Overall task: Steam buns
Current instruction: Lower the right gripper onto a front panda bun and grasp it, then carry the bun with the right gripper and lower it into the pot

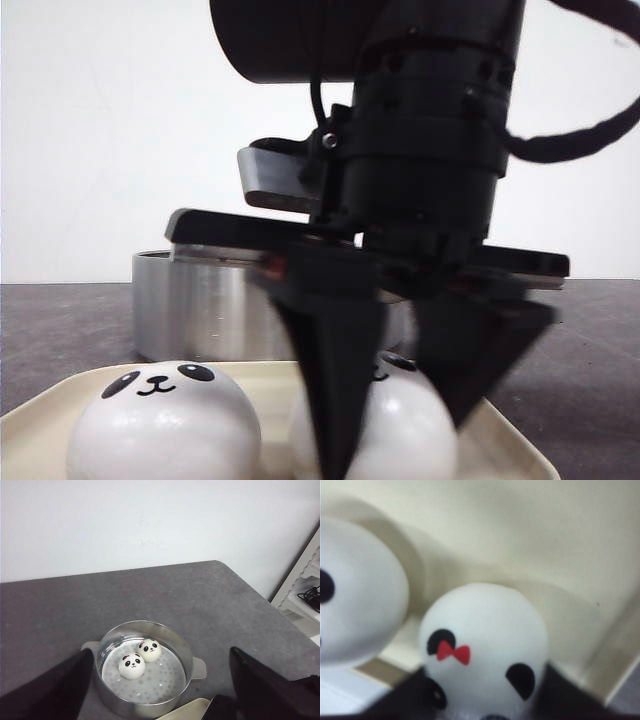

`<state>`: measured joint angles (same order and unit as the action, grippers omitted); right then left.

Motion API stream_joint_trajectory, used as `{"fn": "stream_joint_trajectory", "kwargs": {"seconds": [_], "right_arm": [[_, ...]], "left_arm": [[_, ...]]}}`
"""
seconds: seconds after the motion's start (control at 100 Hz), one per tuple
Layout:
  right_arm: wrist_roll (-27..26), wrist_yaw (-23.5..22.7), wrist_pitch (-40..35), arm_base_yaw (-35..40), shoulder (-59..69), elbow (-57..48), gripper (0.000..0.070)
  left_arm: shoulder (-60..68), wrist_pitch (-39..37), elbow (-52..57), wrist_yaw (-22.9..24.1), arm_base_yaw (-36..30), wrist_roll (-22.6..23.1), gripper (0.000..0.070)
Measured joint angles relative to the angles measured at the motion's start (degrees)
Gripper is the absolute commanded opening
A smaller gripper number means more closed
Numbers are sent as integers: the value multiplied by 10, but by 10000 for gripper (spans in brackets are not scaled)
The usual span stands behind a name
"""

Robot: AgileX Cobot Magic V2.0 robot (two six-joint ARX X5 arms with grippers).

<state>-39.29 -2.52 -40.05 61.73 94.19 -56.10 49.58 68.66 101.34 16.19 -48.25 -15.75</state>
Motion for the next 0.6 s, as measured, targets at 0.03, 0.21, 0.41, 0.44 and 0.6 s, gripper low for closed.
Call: {"fn": "stream_joint_trajectory", "kwargs": {"seconds": [0.03,0.21,0.41,0.44,0.6], "right_arm": [[0,5,2,0,0,-1,14],[6,18,-63,4,-25,-31,12],[51,108,-71,7,-116,-225,7],[62,128,-68,2,-120,-258,6],[116,122,-57,-67,-88,-380,6]], "left_arm": [[0,0,0,0,0,2,510],[0,3,0,0,0,5,511],[0,15,0,4,0,9,511],[0,15,0,4,0,9,510],[0,1,0,5,0,13,510]]}}
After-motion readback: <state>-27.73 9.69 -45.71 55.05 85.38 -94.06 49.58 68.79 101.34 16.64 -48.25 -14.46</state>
